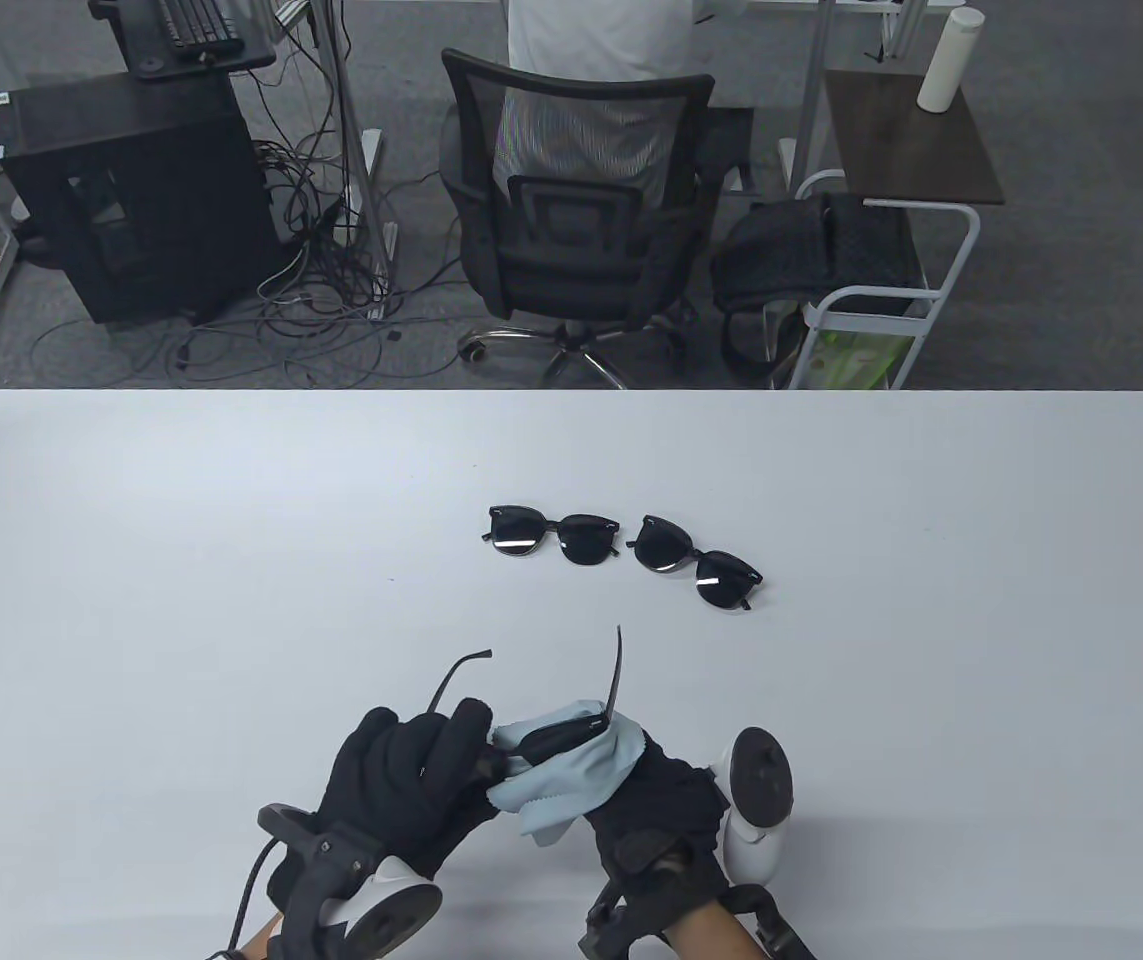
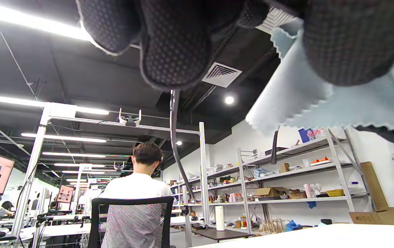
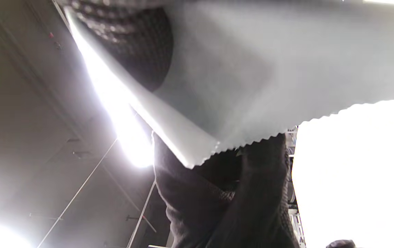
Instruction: Dust sunglasses
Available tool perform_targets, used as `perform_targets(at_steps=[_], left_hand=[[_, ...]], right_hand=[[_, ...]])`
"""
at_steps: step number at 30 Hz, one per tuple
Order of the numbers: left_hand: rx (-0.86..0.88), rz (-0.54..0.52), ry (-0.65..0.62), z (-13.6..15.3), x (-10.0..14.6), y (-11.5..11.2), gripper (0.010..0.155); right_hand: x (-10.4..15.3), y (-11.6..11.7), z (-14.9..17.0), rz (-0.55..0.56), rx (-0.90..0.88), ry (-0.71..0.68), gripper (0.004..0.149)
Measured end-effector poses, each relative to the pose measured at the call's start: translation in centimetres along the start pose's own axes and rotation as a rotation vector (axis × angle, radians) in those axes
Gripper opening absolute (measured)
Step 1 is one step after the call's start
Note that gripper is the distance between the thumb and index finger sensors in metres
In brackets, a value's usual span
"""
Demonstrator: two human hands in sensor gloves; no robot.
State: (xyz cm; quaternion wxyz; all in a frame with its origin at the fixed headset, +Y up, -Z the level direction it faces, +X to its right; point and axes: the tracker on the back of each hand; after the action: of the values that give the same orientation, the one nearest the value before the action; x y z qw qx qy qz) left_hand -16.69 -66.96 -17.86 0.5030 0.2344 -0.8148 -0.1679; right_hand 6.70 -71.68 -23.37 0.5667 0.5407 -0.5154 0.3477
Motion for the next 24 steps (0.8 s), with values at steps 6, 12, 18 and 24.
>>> perform_targets(at_steps=[6,12,18,24], left_hand=[[0.007,-0.007,-0.025,-0.6,-0.2,-0.1,0.091],[0.036,0.001,-0.033,-0.9,-0.1,-0.1,0.092],[0.050,0.021,-0.018,-0.4,-0.1,-0.2,0.092],[0.062,0.046,0.022,1.0,-0.1,-0.5,0.091]], right_hand=[[0.3,-0.6,-0.6,0.086,0.064,-0.032,0.043],[0.5,-0.7,-1.1,0.086,0.083,-0.095,0.037],[0.6,-0.7,-1.3,0.089,0.133,-0.130,0.039],[0.3,0.3,-1.2,-0.047,0.115,-0.120,0.045]])
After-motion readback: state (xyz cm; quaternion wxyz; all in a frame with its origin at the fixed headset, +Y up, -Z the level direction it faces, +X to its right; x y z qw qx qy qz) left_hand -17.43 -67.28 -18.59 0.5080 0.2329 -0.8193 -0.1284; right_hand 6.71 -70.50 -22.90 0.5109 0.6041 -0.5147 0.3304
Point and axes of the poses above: the tracker on the back of each hand, its own z axis roughly to the little-finger side, its own x axis roughly from the fingertips to the wrist, y = z × x, and after that the axes turned 5 degrees about z, right-handed
